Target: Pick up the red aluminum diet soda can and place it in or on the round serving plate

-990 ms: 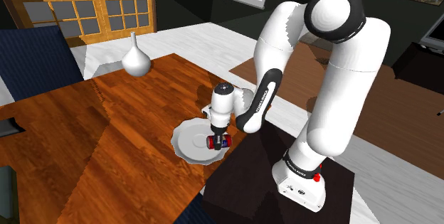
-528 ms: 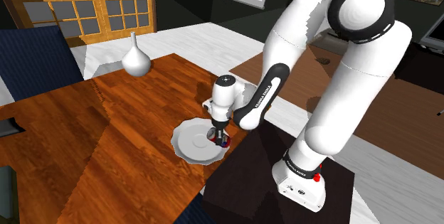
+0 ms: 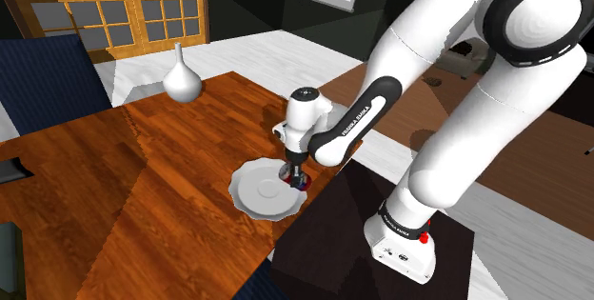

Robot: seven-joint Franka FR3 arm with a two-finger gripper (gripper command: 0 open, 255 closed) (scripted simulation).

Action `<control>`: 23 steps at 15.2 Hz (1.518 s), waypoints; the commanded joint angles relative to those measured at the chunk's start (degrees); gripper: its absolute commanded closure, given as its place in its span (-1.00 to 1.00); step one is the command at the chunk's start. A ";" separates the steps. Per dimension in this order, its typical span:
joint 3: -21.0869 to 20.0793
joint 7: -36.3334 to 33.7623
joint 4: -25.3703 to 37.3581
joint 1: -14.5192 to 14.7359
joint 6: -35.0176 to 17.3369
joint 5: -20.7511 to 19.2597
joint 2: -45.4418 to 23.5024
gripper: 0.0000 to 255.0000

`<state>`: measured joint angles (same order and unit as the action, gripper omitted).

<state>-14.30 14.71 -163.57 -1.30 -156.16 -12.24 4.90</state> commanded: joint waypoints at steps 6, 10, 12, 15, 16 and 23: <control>-0.53 -2.71 14.39 0.20 5.50 -2.72 -9.65 1.00; 0.23 -5.05 17.69 0.71 4.51 -5.57 -14.34 1.00; 0.86 -6.35 17.90 1.03 3.11 -7.19 -16.11 1.00; 2.00 -8.33 18.35 1.68 1.08 -9.65 -18.80 1.00; 2.43 -9.00 18.53 1.95 0.41 -10.47 -19.71 1.00; 4.87 -12.18 19.64 3.61 -2.76 -14.30 -24.20 1.00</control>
<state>-9.68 2.84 -143.83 2.18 -158.94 -26.30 -18.82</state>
